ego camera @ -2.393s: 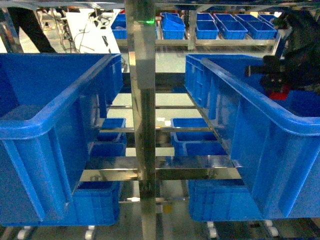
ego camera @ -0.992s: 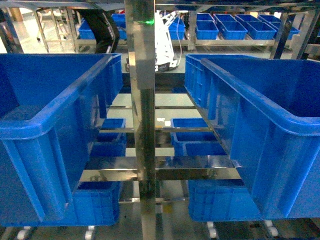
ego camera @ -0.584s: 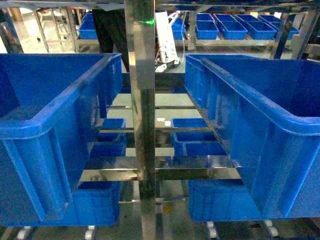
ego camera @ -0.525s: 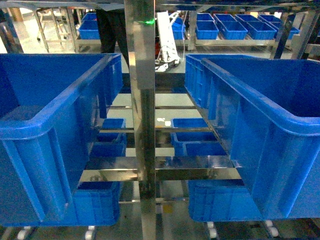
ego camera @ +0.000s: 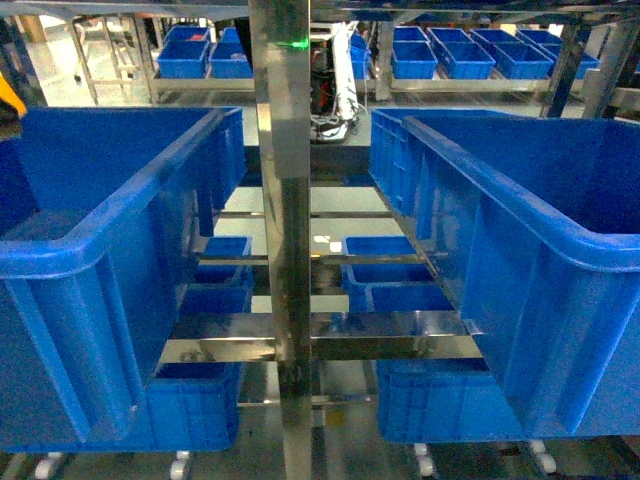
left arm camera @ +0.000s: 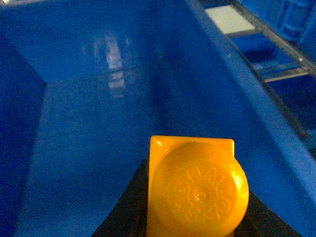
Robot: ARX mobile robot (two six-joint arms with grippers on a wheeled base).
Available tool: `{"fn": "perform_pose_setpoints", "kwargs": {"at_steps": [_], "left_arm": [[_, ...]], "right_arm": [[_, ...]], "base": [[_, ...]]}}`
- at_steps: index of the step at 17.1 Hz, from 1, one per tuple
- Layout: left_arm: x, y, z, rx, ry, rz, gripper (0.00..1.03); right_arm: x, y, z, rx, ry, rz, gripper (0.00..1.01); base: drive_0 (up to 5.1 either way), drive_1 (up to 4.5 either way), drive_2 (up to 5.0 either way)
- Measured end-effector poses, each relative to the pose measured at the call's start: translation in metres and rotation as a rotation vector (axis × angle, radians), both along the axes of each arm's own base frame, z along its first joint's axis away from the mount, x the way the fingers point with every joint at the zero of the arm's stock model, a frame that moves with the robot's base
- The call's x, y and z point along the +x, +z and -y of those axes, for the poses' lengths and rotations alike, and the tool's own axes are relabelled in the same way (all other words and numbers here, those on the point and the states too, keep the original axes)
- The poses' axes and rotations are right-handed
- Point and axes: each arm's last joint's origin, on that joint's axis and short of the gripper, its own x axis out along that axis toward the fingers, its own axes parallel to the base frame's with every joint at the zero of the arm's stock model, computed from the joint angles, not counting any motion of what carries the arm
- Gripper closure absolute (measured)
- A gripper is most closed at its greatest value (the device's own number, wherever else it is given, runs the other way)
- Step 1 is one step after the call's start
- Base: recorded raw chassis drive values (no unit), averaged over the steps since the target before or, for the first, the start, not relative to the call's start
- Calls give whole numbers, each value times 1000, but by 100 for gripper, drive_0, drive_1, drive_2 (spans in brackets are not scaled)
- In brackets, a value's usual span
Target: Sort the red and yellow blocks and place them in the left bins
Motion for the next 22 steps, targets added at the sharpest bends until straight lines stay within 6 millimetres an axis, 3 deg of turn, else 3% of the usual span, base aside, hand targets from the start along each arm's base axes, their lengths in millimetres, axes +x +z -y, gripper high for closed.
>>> {"fn": "perform_pose_setpoints", "kwargs": {"at_steps": [3,6,9,10,12,14,16,17,19,20,22], "left_arm": [[46,-31,-23,52,44,-79,76],[102,-42,-45,162,69,-78,76],[142,-65,-48,266,39,-120,76],[147,-77,-49,302,35,-142,76],[148,-111,-56,349,7,-261,76],[148,-120,-68,356,18,-269,72],[146,-100,-74,343,5,-194,50],[129,-64,-63,288,-41,-146,28],[104,-39,-46,229,-82,-111,8],[83,-32,-38,201,-114,-105,4],[45,-25,-32,166,-130,-90,5]], "right_arm": [[0,0,0,0,0,0,3],[0,0,0,0,0,0,3],[0,0,0,0,0,0,3],[0,0,0,0,0,0,3],[0,0,0,0,0,0,3],[0,0,0,0,0,0,3],[0,0,0,0,0,0,3],[0,0,0,0,0,0,3],[0,0,0,0,0,0,3],[0,0,0,0,0,0,3],[0,0,0,0,0,0,3]], "base": [[0,0,0],[0,0,0],[0,0,0],[0,0,0],[0,0,0],[0,0,0],[0,0,0],[0,0,0],[0,0,0],[0,0,0],[0,0,0]]}}
